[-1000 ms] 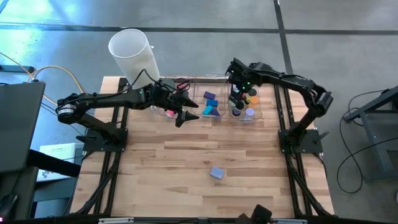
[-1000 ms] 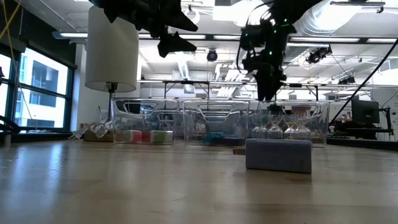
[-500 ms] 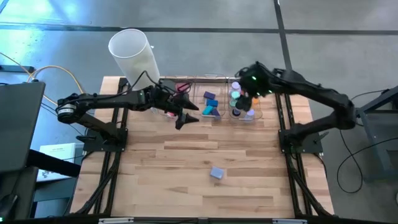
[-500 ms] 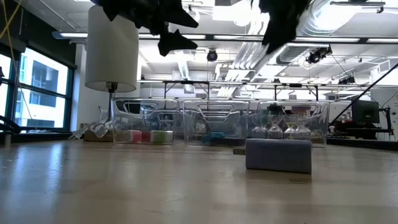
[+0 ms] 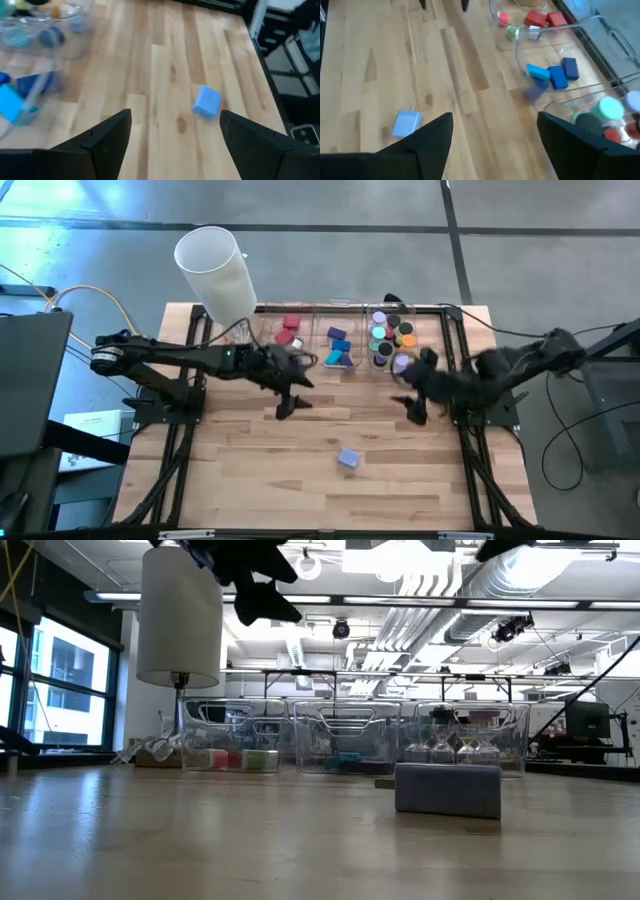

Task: Pick & Place Office items
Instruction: Put the light blue charger adapter into the left transparent bin

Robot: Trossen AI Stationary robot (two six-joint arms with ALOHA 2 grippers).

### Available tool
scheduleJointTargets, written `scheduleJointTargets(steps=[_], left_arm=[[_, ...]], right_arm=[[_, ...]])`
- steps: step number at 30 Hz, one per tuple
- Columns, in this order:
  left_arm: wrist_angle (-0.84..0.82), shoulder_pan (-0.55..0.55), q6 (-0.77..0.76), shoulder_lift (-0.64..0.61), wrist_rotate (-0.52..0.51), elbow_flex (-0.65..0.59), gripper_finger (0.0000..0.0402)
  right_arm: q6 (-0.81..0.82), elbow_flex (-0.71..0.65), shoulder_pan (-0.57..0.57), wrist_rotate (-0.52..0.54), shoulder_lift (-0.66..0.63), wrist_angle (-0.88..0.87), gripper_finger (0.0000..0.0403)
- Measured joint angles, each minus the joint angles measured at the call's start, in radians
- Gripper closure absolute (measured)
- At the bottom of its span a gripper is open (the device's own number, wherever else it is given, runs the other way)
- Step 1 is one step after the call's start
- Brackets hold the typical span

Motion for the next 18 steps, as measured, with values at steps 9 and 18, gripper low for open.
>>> scheduleJointTargets(steps=[9,18], left_arm=[[0.0,-0.185,-0.002,0.0,-0.06,0.0,0.0105],[0.0,-0.289,-0.058,0.0,-0.132,0.0,0.0105]], right_arm=[[0.086,-0.324,0.402,0.355,0.103,0.457,0.0124],[0.066,-0.454,0.508,0.581,0.369,0.869,0.0124]])
